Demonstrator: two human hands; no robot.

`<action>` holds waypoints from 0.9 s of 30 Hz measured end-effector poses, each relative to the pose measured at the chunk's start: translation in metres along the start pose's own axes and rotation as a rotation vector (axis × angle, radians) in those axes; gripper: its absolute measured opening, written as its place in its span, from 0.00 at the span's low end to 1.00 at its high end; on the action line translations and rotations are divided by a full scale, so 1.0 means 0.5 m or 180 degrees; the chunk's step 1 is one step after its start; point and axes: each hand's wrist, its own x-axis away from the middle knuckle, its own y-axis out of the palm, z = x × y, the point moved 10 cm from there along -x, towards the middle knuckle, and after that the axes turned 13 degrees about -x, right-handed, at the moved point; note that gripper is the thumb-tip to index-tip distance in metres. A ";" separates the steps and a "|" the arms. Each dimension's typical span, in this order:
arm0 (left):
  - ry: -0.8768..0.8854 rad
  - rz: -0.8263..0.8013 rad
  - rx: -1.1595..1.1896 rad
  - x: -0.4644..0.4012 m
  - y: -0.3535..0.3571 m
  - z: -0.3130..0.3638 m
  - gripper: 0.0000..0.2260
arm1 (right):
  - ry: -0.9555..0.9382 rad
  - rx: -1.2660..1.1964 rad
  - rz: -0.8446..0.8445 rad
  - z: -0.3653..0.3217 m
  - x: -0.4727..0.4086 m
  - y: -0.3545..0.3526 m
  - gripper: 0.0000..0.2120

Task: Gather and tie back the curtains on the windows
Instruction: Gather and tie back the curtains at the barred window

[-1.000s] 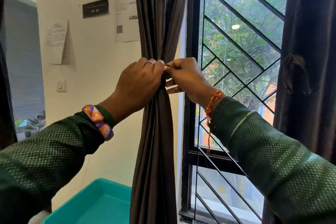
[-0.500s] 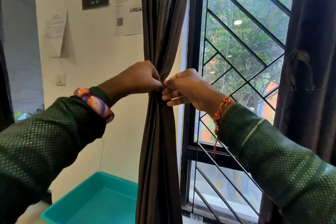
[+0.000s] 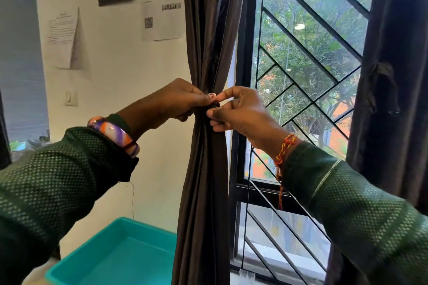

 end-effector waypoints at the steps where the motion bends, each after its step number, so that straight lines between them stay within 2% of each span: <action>1: 0.0145 0.0261 0.0038 0.000 -0.011 0.004 0.12 | -0.0026 -0.0002 0.0063 0.001 -0.004 -0.005 0.12; 4: 0.0378 0.0856 0.0472 0.001 -0.031 -0.003 0.09 | -0.0081 0.0076 0.0087 0.001 -0.014 -0.007 0.11; 8: -0.0092 0.1465 0.1284 -0.003 -0.046 -0.093 0.12 | -0.0005 0.0245 0.0167 0.007 -0.024 -0.015 0.13; 13: -0.0423 0.1603 0.1552 -0.016 -0.051 -0.195 0.12 | 0.0194 0.0367 0.0185 0.032 -0.043 -0.016 0.14; 15: -0.0430 0.1606 0.1294 -0.031 -0.055 -0.210 0.14 | 0.0172 0.0488 0.0202 0.037 -0.060 -0.008 0.14; 18: -0.0311 0.1649 0.0296 -0.051 -0.076 -0.204 0.12 | 0.0074 0.0917 0.0191 0.032 -0.081 0.003 0.11; 22: -0.0123 0.1550 -0.1173 -0.079 -0.116 -0.167 0.09 | -0.0336 0.2331 0.0283 -0.007 -0.111 0.007 0.10; 25: 0.0115 0.1587 -0.1552 -0.112 -0.159 -0.118 0.12 | -0.0662 0.3000 0.0479 -0.066 -0.135 0.009 0.10; 27: 0.0399 0.1512 -0.1656 -0.137 -0.178 -0.070 0.10 | -0.0788 0.3304 0.0563 -0.111 -0.148 0.014 0.08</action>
